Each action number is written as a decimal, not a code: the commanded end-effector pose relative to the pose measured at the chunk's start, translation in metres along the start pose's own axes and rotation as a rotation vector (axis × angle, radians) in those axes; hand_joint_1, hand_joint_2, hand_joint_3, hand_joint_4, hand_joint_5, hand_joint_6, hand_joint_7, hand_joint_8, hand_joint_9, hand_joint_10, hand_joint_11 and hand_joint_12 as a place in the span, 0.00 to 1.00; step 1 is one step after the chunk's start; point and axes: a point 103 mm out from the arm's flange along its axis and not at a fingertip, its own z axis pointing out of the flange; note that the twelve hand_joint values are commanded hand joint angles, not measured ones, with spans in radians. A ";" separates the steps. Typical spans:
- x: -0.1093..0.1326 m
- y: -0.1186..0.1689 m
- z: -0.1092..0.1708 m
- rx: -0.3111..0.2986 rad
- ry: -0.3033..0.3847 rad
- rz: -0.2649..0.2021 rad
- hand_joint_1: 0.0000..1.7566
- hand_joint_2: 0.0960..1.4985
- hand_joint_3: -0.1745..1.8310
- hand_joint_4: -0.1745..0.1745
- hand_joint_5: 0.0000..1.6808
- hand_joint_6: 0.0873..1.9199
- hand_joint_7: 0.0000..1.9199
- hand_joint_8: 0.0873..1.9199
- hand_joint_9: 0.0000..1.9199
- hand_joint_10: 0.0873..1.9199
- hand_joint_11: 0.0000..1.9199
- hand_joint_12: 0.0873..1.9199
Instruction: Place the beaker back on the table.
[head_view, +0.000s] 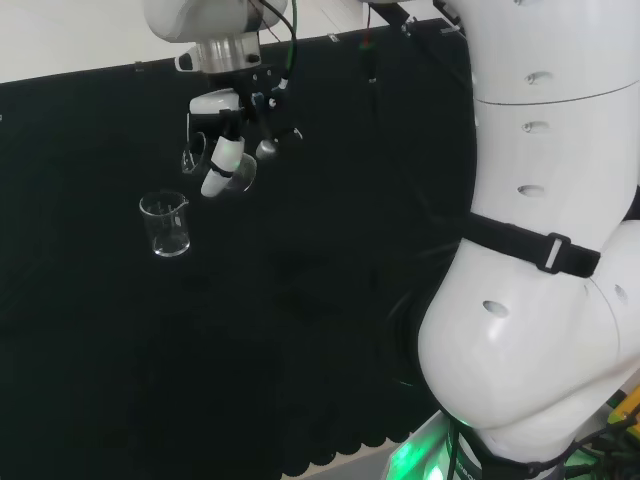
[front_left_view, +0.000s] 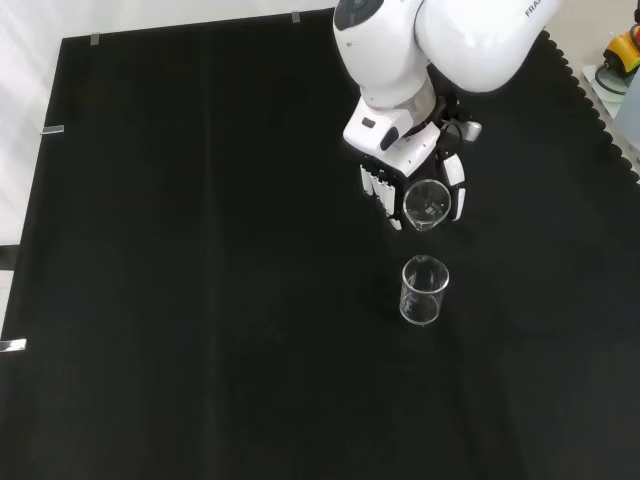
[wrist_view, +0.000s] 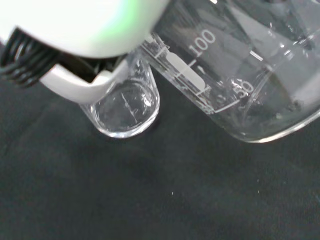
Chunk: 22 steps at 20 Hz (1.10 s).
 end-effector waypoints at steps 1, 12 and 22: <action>-0.009 0.001 0.000 -0.052 0.026 -0.008 0.76 0.34 0.43 0.00 0.88 0.09 0.83 0.00 0.89 0.00 0.62 0.38; -0.021 0.008 0.012 -0.108 0.093 -0.048 0.76 0.34 0.43 0.00 0.88 0.09 0.83 0.00 0.89 0.00 0.62 0.38; -0.040 0.009 0.033 -0.158 0.209 -0.092 0.76 0.34 0.42 0.00 0.88 0.10 0.83 0.00 0.89 0.00 0.61 0.38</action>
